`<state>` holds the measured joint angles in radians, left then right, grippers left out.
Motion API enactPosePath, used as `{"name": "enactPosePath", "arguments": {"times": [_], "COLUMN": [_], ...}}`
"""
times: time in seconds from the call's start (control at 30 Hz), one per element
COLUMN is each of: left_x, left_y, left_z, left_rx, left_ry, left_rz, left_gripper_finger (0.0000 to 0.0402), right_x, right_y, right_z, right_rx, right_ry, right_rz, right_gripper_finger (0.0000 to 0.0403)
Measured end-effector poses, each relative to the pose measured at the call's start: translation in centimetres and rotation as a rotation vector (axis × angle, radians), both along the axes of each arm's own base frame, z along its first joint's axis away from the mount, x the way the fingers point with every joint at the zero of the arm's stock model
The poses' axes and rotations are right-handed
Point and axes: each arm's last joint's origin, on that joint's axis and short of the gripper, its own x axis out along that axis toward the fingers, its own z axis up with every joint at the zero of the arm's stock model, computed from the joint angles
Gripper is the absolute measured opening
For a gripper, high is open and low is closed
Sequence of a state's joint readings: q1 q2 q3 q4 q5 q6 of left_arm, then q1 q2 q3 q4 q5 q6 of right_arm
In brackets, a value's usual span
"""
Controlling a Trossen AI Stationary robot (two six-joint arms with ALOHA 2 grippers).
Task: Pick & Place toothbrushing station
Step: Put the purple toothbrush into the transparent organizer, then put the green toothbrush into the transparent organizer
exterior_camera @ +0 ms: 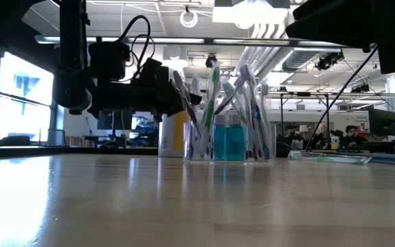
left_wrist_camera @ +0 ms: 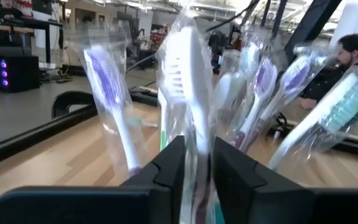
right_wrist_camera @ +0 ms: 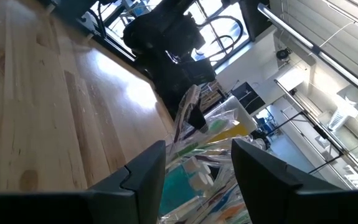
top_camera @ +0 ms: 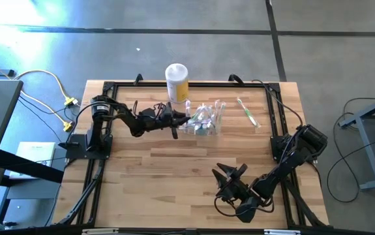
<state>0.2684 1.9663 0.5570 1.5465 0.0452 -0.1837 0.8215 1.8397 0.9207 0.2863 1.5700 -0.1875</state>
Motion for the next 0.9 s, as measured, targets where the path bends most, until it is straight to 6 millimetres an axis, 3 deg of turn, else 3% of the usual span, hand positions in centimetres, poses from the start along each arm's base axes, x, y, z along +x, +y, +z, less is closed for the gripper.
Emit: {"name": "enactPosePath", "arguments": {"times": [0.33,0.67,0.9], "left_x": [-0.2,-0.5,-1.5], "left_y": [0.0,-0.2,-0.5], "left_z": [1.5,3.7,7.3], "left_rx": [0.04,0.051,0.154], "left_ry": [-0.053,-0.086,-0.19], "left_rz": [0.006,-0.019,-0.002], "left_gripper_finger": [0.015,0.0154,0.0154], "right_x": [0.0,-0.2,-0.7], "right_y": [0.0,0.0,-0.2], "right_z": [0.0,0.8,2.9], "right_rx": [-0.02,-0.029,0.017], "right_ry": [0.018,0.025,-0.015], "right_rz": [0.0,0.002,0.012], "right_gripper_finger": [0.0176,0.0176,0.0176]}}
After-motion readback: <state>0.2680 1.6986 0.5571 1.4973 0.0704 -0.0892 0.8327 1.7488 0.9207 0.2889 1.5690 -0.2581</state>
